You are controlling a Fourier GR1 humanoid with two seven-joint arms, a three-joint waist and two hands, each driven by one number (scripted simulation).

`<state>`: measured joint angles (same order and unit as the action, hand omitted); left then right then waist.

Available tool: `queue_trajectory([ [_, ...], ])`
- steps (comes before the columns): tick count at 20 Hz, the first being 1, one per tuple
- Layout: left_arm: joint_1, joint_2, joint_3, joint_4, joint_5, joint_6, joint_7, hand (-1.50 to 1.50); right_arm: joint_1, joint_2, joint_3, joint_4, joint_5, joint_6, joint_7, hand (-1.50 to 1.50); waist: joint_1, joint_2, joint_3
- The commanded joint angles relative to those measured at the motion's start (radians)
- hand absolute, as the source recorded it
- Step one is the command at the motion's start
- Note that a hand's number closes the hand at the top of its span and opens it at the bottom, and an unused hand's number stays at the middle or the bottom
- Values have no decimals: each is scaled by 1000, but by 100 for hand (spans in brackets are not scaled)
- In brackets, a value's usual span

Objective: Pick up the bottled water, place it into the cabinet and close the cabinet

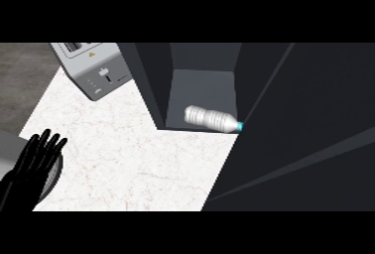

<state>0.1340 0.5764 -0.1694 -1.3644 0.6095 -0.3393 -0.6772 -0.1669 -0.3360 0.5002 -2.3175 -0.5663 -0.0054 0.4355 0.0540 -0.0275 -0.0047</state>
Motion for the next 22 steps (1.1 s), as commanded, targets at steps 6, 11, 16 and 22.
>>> queue_trajectory([
  [6,84,64,41,-231,101,44,128,-150,-333,322,303,189,395,-300,122,150,-3,9,1],
  [11,139,100,77,-331,125,61,160,-150,-557,333,322,378,323,-574,66,150,12,20,3],
  [16,213,139,116,-472,181,69,224,-150,-745,335,211,564,123,-653,5,150,16,28,5],
  [22,245,130,164,-495,186,78,227,-150,-859,336,135,729,-107,-331,-5,150,3,36,4],
])
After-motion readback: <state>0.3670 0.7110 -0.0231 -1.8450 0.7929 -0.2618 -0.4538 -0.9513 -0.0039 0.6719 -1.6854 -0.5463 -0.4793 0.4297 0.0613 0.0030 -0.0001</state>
